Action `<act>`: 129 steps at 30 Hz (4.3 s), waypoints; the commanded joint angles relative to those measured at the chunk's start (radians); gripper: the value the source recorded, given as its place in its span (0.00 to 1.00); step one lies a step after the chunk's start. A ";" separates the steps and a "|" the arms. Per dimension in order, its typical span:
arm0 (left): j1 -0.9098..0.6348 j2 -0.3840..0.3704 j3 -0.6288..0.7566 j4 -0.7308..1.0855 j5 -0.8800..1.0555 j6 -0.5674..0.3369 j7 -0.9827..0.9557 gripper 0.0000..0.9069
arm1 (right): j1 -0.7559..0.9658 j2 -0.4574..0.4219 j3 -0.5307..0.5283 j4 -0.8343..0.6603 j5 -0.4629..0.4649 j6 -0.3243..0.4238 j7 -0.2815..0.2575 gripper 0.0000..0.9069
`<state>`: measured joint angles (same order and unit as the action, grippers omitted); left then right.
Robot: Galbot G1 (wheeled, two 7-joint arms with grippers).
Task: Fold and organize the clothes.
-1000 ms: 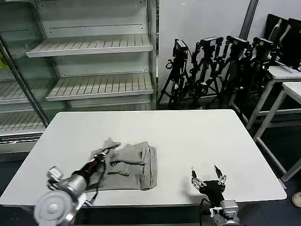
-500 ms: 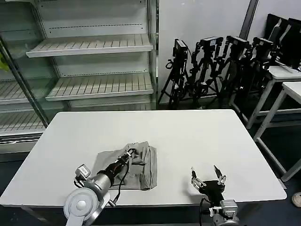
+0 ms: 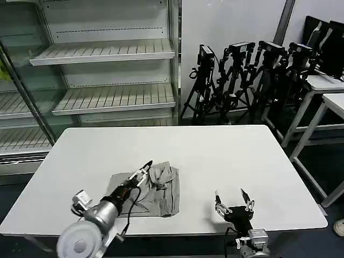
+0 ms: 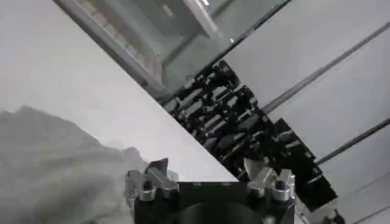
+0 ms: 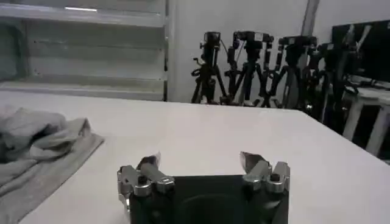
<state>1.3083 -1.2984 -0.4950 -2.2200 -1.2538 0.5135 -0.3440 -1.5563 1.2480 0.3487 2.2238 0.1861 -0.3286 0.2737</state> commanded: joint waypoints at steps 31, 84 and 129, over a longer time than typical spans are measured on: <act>0.108 0.159 -0.105 0.238 -0.063 0.066 0.175 1.00 | 0.000 -0.019 0.014 0.007 0.003 -0.004 0.000 1.00; 0.141 0.400 -0.770 0.336 -0.482 0.066 0.139 0.04 | 0.020 0.000 -0.005 0.031 0.007 -0.004 -0.002 1.00; -0.382 -0.079 0.482 0.388 0.751 -0.092 0.113 1.00 | -0.101 0.124 -0.013 0.107 -0.147 0.056 -0.020 1.00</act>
<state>1.0615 -1.2539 -0.1010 -1.9209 -0.6833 0.4866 -0.2271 -1.6496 1.3632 0.3328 2.3266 0.0562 -0.2767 0.2529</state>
